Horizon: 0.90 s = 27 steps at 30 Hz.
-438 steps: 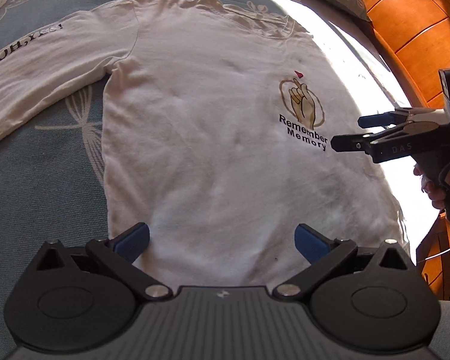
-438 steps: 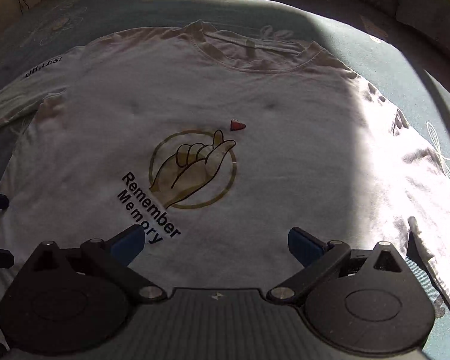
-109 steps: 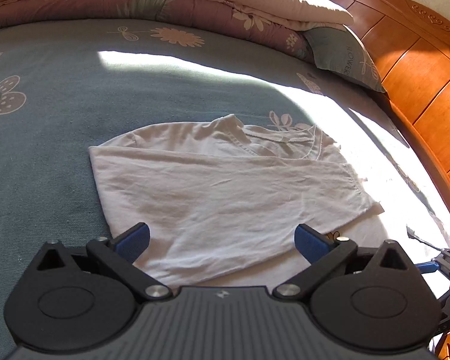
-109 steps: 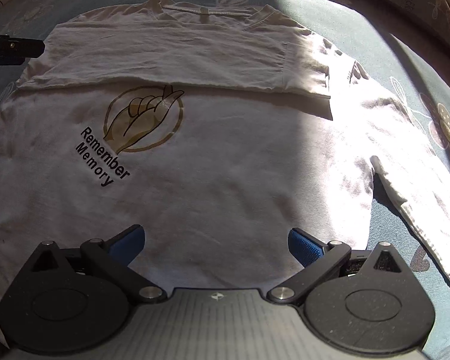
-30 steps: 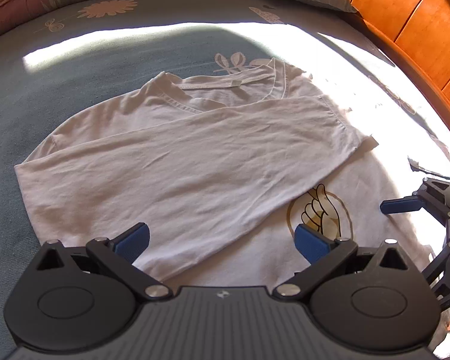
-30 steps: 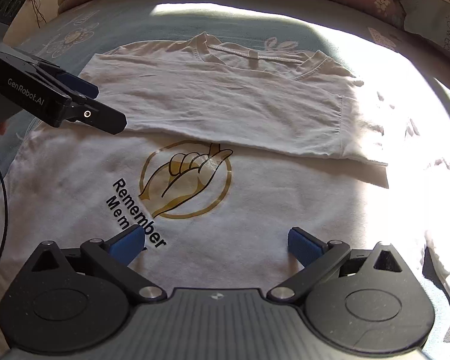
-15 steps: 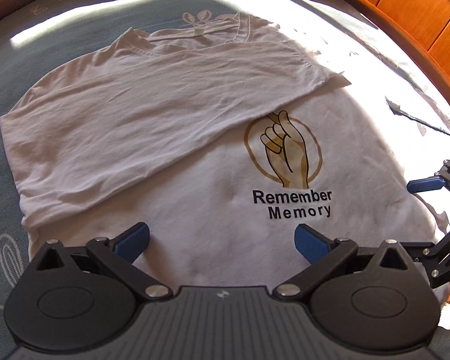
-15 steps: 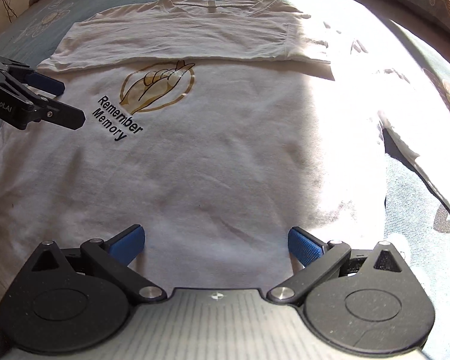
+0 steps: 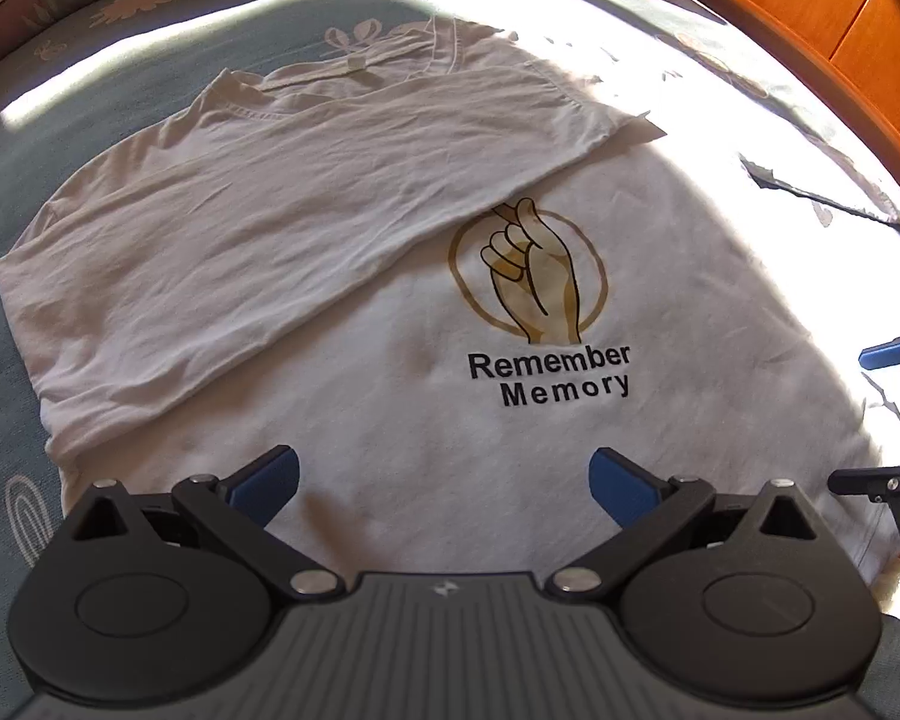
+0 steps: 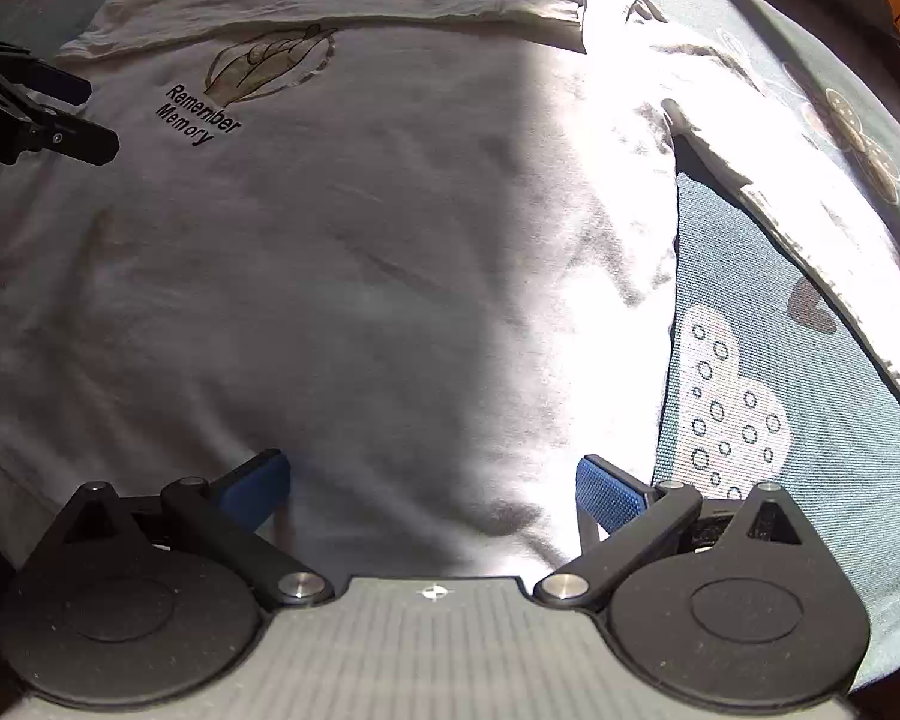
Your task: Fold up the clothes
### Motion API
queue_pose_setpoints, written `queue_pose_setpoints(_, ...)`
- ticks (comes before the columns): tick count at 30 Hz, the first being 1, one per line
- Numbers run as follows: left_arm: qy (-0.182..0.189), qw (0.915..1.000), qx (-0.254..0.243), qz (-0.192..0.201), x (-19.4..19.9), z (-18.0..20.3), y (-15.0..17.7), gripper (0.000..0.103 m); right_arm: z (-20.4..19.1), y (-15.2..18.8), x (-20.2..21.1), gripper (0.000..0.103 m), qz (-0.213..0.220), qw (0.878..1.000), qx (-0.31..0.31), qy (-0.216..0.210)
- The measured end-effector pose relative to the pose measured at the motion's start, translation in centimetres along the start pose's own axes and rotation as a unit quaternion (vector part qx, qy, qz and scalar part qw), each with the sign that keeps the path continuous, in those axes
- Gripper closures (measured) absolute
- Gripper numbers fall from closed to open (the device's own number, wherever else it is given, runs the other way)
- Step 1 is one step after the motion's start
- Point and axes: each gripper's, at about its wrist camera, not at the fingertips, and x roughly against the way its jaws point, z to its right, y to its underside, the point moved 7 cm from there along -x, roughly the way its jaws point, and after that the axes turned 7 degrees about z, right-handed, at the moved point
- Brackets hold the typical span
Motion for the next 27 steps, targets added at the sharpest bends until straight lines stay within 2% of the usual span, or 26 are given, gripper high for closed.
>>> queue_pose_setpoints(2, 0.005, 1.0000, -0.004, 0.002, -0.3, 0.6, -0.6, 0.001, -0.8, -1.0, 0.2, 0.000, 0.020, 1.000, 0.016, -0.006)
queue_pose_setpoints(5, 0.011, 0.9999, -0.009, 0.007, -0.6, 1.5, -1.6, 0.001, -1.3, -1.2, -0.8, 0.000, 0.007, 1.000, -0.004, -0.024)
queue_pose_setpoints(8, 0.011, 0.9998, 0.005, 0.017, -0.8, 2.1, -2.7, 0.001, -0.9, -0.9, -0.8, 0.000, 0.005, 0.999, -0.025, -0.019)
queue_pose_setpoints(10, 0.017, 0.9994, 0.020, 0.021, -1.2, 2.3, -3.5, 0.001, -0.2, -1.0, -0.4, 0.000, 0.005, 0.999, -0.039, -0.020)
queue_pose_setpoints(12, 0.016, 0.9992, 0.031, 0.022, -1.8, 2.5, -4.2, 0.001, 1.6, -2.0, 0.0, 0.000, 0.028, 0.998, -0.059, -0.013)
queue_pose_setpoints(16, 0.005, 0.9993, 0.025, 0.027, -2.9, 2.9, -5.7, 0.001, 7.5, -5.6, -0.1, 0.000, 0.089, 0.991, -0.089, 0.049)
queue_pose_setpoints(22, 0.005, 0.9996, 0.003, 0.026, -4.3, 4.5, -7.9, 0.001, 16.7, -12.1, -1.9, 0.000, 0.178, 0.960, -0.153, 0.150)
queue_pose_setpoints(23, 0.007, 0.9997, 0.003, 0.025, -4.6, 4.8, -8.1, 0.001, 18.2, -12.7, -2.5, 0.000, 0.183, 0.955, -0.164, 0.166)
queue_pose_setpoints(25, 0.011, 0.9997, 0.005, 0.021, -5.1, 5.4, -8.6, 0.001, 20.6, -12.5, -4.0, 0.000, 0.167, 0.950, -0.188, 0.184)
queue_pose_setpoints(27, 0.016, 0.9997, 0.005, 0.018, -5.6, 6.0, -9.1, 0.001, 22.0, -11.3, -5.2, 0.000, 0.148, 0.950, -0.209, 0.182)
